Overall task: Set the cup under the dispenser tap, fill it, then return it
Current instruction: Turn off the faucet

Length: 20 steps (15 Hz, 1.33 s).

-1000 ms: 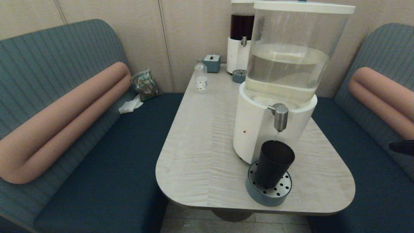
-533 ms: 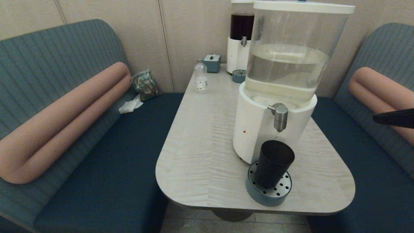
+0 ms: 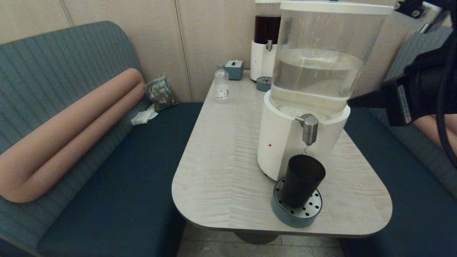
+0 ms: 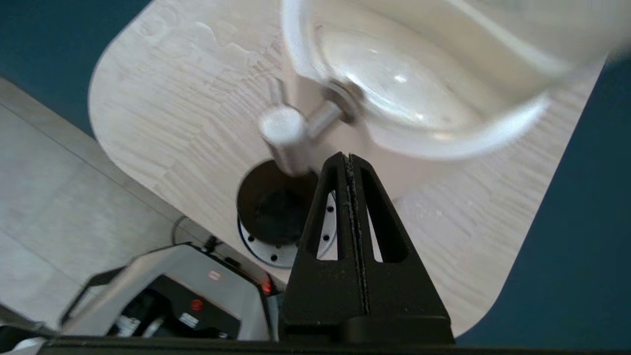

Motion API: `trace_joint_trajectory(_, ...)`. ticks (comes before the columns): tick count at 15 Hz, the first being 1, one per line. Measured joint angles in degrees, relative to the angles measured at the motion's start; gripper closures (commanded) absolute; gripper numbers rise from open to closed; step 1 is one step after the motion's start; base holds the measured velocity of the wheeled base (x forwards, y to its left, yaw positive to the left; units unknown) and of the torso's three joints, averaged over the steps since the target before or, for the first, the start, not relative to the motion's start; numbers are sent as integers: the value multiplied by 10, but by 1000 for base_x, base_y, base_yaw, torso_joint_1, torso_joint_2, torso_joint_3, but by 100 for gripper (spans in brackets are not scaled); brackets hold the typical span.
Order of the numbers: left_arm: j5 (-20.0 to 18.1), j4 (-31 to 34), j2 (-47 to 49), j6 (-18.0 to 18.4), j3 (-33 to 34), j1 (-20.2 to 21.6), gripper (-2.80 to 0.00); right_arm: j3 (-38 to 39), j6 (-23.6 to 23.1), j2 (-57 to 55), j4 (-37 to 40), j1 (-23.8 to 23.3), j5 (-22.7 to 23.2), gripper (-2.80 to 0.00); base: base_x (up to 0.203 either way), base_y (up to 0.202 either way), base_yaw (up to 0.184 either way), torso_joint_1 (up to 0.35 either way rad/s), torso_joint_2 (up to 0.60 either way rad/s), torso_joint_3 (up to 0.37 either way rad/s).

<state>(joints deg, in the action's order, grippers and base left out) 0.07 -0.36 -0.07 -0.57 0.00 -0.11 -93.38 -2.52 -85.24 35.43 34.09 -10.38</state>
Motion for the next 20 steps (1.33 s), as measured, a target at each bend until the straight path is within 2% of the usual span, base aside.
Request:
trace_joint_trajectory(11,0,0,0,0,0,0,0,-34,-1,-83,-1,78,-104,0,0,0,0,0,0,0)
trace_joint_trajectory(20,0,0,0,0,0,0,0,-66,-6,-120,-3,96,-109,0,0,0,0,0,0,0)
